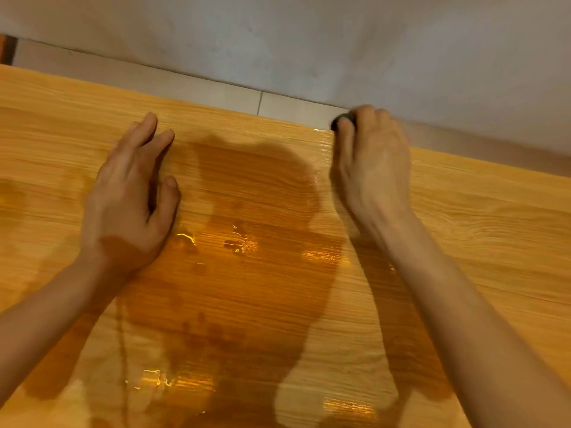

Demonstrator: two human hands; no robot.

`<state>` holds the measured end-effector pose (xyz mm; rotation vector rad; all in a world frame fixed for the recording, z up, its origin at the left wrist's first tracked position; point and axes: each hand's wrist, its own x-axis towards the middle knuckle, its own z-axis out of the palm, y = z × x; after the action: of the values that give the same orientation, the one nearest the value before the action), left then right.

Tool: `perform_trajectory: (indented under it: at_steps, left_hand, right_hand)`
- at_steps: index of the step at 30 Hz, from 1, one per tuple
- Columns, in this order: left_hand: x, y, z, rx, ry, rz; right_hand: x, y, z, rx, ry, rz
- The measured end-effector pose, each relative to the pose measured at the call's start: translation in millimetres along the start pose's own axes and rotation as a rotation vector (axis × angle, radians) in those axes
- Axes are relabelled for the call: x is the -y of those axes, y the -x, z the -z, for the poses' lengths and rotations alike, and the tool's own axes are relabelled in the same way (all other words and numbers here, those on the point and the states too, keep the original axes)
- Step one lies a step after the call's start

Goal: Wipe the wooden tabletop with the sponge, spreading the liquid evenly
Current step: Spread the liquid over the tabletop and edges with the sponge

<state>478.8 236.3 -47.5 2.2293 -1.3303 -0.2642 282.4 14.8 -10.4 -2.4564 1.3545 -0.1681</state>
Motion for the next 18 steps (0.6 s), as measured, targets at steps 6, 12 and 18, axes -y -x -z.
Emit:
perform_trajectory:
  at_steps: [6, 12, 18]
  left_hand:
    - [-8, 0, 2, 0.001, -0.033, 0.025]
    - [-12, -1, 8, 0.043, -0.059, 0.027]
    - [-15, -1, 10, 0.039, -0.075, 0.008]
  right_hand:
    - [-23, -20, 26, 0.268, -0.125, 0.056]
    - [27, -24, 7, 0.233, -0.199, -0.013]
    - [82, -39, -18, 0.330, -0.266, 0.142]
